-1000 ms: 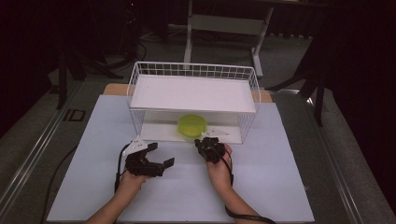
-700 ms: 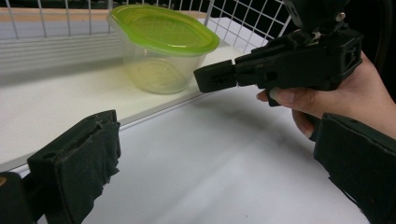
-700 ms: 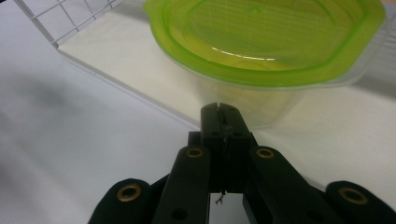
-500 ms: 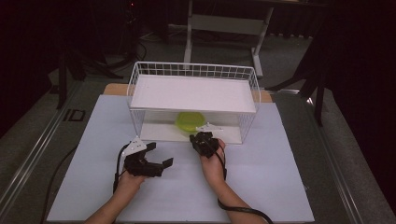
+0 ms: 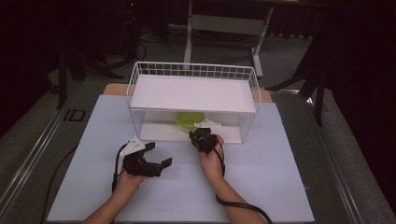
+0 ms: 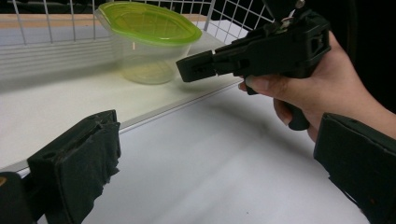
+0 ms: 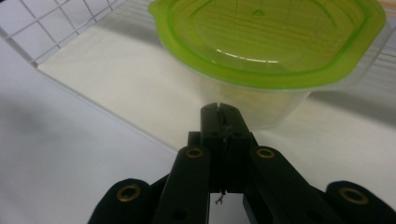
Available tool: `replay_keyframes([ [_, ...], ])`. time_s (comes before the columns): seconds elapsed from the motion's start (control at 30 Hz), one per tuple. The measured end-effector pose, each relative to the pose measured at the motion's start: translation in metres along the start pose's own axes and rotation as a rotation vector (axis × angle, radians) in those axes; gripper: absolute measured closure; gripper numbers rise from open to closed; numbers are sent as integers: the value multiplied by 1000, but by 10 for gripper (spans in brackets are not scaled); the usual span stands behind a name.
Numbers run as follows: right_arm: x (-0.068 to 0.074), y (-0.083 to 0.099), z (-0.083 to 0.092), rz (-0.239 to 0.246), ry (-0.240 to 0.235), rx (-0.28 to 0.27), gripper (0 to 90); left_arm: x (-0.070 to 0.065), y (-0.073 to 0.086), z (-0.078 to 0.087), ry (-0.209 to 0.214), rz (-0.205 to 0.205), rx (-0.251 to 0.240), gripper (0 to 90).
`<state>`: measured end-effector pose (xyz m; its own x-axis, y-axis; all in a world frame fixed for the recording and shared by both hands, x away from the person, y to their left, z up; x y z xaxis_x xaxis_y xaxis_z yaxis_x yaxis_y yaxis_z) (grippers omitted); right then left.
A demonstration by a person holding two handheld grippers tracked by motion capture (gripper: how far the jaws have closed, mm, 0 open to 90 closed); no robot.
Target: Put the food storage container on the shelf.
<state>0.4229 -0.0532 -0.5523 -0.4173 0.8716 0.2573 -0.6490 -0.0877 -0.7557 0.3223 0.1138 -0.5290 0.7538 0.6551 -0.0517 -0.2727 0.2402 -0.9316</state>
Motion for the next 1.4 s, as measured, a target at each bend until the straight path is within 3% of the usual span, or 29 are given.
replay_keyframes([
  [0.17, 4, 6, 10, -6, -39, 9, 884, -2, -3, -2, 9, -7, -9, 15],
  [0.37, 7, 16, 28, 19, -82, 26, 829, -10, -10, -3, 34, -60, -26, 16],
  [0.53, 5, 19, 50, 46, -98, 12, 704, -13, -13, -3, 48, -65, -23, 16],
  [0.73, 8, 19, 77, 63, -129, -41, 445, -15, -11, -1, 63, -49, -18, 16],
  [0.83, 9, 23, 84, 62, -173, -38, 311, -18, -13, -1, 81, -53, -18, 15],
  [1.03, 8, 32, 97, 21, -246, -41, 200, -28, -16, 0, 116, -68, -22, 16],
  [1.13, 5, 33, 102, 11, -246, -50, 184, -30, -16, 1, 125, -71, -20, 16],
  [1.27, -4, 37, 109, 34, -202, -63, 180, -33, -14, 3, 130, -75, -14, 15],
  [1.4, -11, 38, 116, 41, -197, -75, 175, -33, -14, 7, 132, -77, -19, 16],
])
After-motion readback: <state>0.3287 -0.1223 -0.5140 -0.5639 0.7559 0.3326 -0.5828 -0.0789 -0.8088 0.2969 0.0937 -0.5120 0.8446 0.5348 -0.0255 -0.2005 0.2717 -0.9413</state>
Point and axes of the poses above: each handheld gripper's, and its own axes: z roughly backward along the jaws, y roughly out of its underside, x roughly to its left, the point moved 6 cm from there along -z, roughly forward along the jaws, and after that the axes turned 13 degrees about -z, right-handed, at the moved point
